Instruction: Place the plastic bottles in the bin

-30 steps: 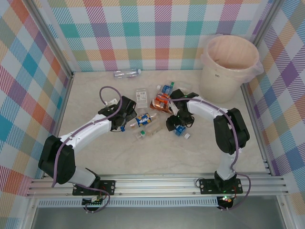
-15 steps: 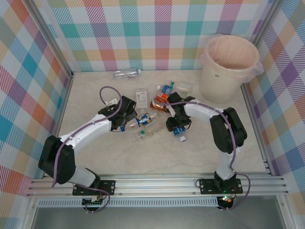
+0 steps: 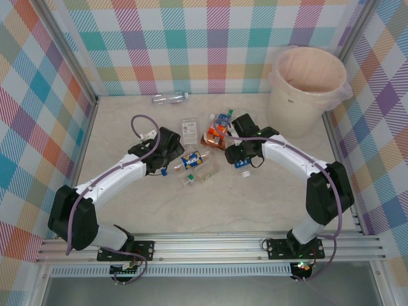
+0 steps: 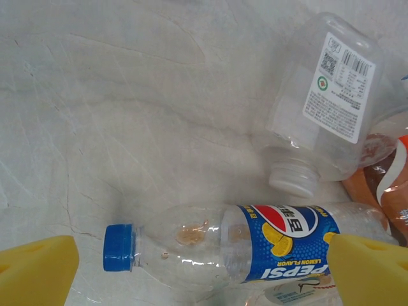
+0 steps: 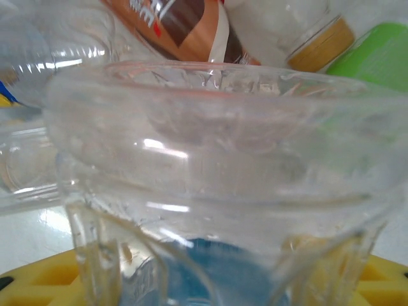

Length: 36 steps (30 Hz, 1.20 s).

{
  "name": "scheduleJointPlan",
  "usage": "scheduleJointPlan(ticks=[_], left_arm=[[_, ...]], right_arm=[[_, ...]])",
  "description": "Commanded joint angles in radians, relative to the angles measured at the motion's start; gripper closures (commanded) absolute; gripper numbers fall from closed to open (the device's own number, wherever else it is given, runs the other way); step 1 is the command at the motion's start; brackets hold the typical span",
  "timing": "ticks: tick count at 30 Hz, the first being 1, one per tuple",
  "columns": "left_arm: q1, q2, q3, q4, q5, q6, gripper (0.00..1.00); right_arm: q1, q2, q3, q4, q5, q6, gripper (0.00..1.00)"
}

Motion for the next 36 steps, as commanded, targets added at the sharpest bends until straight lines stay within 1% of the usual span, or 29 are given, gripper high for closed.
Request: scheduleJointPlan(ticks=[1, 6, 8, 12, 14, 20, 23, 26, 28, 29, 32, 36], left_arm=[[0.017, -0.034, -0.016, 0.028, -0.007, 0.014, 0.00], [0.019, -0.050, -0.032, 0.077, 0.024, 0.024, 0.00], [0.021, -0.056, -0.040, 0.101, 0.044, 0.040, 0.00], [0.036, -0.086, -0.085, 0.224, 0.148, 0.085, 0.00], [0.039, -0.105, -0.099, 0.252, 0.170, 0.106, 0.00], [0.044, -0.147, -0.097, 0.252, 0.212, 0.183, 0.00], [0.046, -0.168, -0.109, 0.318, 0.276, 0.233, 0.00], [0.046, -0.200, -0.149, 0.445, 0.442, 0.316, 0.00], [0.046, -0.210, -0.153, 0.479, 0.527, 0.350, 0.00], [0.046, -0.211, -0.150, 0.478, 0.553, 0.364, 0.00], [0.046, -0.209, -0.141, 0.470, 0.596, 0.388, 0.00], [0.046, -0.216, -0.145, 0.460, 0.585, 0.392, 0.00]], right_arm=[[-0.040, -0.050, -0.013, 0.088, -0.021, 0.020, 0.50], [-0.092, -0.048, 0.029, 0.155, -0.066, 0.053, 0.50], [-0.112, -0.037, 0.059, 0.165, -0.114, 0.062, 0.49], [-0.138, -0.001, 0.132, 0.203, -0.166, 0.081, 0.48], [-0.151, 0.018, 0.191, 0.207, -0.180, 0.081, 0.49], [-0.207, 0.061, 0.368, 0.232, -0.210, 0.092, 0.49], [-0.232, 0.090, 0.466, 0.217, -0.217, 0.074, 0.48], [-0.254, 0.124, 0.580, 0.179, -0.208, 0.055, 0.48], [-0.275, 0.143, 0.650, 0.169, -0.188, 0.053, 0.48], [-0.285, 0.152, 0.674, 0.169, -0.175, 0.053, 0.48], [-0.320, 0.183, 0.762, 0.180, -0.116, 0.048, 0.48], [-0.390, 0.239, 0.890, 0.169, -0.051, 0.074, 0.48]])
